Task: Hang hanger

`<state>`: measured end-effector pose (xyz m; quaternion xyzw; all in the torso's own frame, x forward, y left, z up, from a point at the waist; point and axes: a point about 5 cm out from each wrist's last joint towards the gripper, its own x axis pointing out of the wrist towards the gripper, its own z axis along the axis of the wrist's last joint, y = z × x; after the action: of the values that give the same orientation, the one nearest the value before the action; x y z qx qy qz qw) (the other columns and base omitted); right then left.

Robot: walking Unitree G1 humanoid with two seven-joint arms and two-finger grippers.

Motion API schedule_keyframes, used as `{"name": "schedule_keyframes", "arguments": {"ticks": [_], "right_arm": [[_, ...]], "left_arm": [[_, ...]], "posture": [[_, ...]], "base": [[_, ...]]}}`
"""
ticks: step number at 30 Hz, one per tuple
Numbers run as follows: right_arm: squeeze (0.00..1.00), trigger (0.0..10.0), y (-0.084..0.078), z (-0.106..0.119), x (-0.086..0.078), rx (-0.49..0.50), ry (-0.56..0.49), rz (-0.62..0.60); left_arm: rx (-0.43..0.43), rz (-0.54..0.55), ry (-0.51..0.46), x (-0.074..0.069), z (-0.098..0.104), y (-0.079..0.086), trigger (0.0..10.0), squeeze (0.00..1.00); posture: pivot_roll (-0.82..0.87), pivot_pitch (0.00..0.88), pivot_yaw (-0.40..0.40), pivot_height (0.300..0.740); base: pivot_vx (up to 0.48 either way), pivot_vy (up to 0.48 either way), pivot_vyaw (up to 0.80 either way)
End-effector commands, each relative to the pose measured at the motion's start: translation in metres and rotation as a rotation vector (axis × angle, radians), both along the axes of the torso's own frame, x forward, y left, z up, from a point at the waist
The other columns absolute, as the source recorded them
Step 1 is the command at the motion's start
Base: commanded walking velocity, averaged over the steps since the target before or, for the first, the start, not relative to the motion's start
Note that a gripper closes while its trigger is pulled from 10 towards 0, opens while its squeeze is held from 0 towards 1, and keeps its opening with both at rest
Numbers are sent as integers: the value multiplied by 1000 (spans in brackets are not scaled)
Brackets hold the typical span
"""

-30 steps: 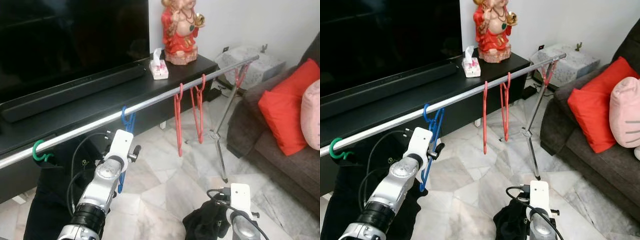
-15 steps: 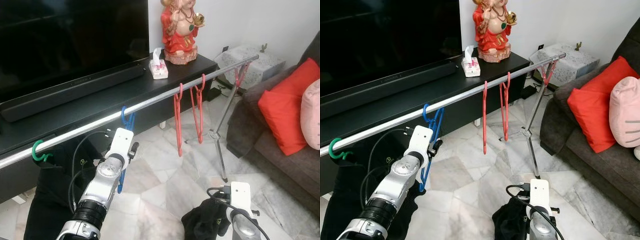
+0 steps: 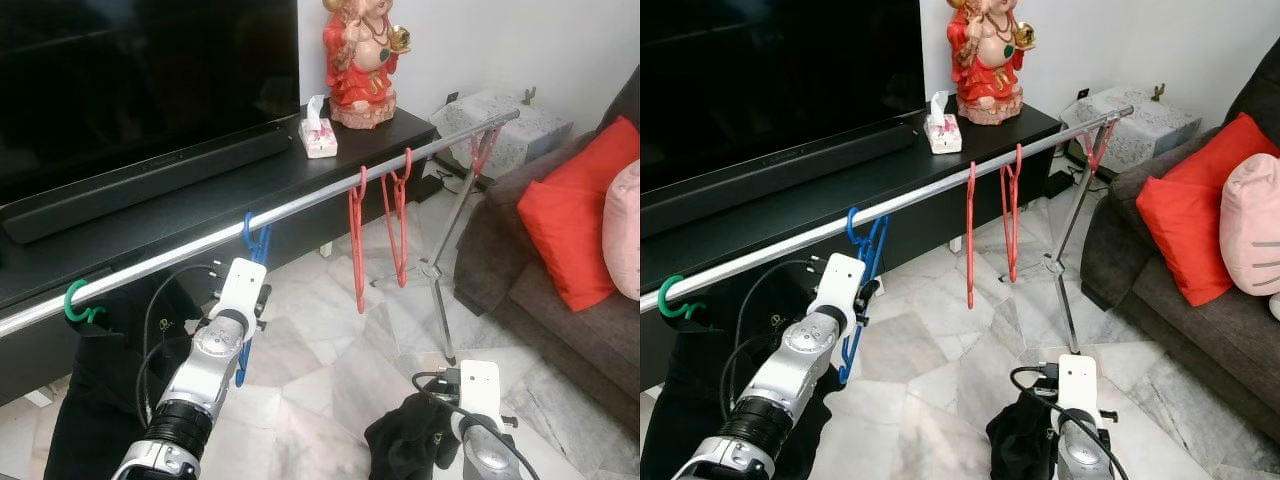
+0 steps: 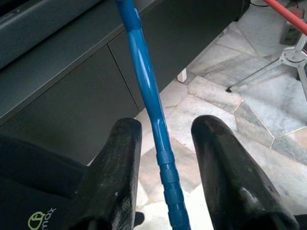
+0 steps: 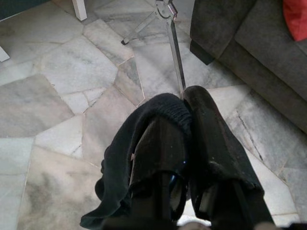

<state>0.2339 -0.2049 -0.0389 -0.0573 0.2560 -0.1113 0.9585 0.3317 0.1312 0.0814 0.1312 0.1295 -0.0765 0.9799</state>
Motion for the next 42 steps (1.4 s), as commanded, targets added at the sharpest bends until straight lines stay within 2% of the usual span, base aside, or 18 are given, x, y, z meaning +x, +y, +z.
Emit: {"name": "schedule_keyframes", "arguments": {"ticks": [1,19,26,32,33,34,35,36,37,42], "right_arm": [[0,10000,2,4,5,-4,-29,6],[0,10000,6,2,3,1,-10,11],[0,10000,5,1,2,0,-2,9],[0,10000,5,-1,0,1,6,8],[0,10000,6,-1,0,2,7,8],[0,10000,6,-1,0,3,7,7],[0,10000,7,-2,0,5,8,8],[0,10000,8,-2,0,6,8,9],[0,10000,8,-2,0,7,8,9],[0,10000,9,-3,-1,9,12,10]], "left_arm": [[16,-5,-8,2,2,-1,0,0],[19,1,-11,3,3,2,0,0],[-12,32,-60,3,11,4,0,0],[-57,74,-117,-4,18,12,0,0],[-63,81,-123,-6,18,13,2980,0],[-67,85,-127,-7,18,14,2980,0],[-79,94,-139,-10,18,15,8039,0],[-91,96,-152,-11,19,16,9255,0],[-98,95,-160,-11,20,16,10000,0],[-112,102,-195,-13,25,18,10000,0]], "posture": [[-115,0,-26,740],[-106,0,-21,740],[-106,0,-21,740],[-104,0,-14,740],[-104,0,-14,740],[-102,0,-12,740],[-102,0,-12,740],[-100,0,-11,740],[-100,0,-11,740],[-103,0,-7,740]], "base": [[0,0,0],[0,0,0],[0,0,0],[0,0,0],[0,0,0],[0,0,0],[0,0,0],[0,0,0],[0,0,0],[0,0,0]]}}
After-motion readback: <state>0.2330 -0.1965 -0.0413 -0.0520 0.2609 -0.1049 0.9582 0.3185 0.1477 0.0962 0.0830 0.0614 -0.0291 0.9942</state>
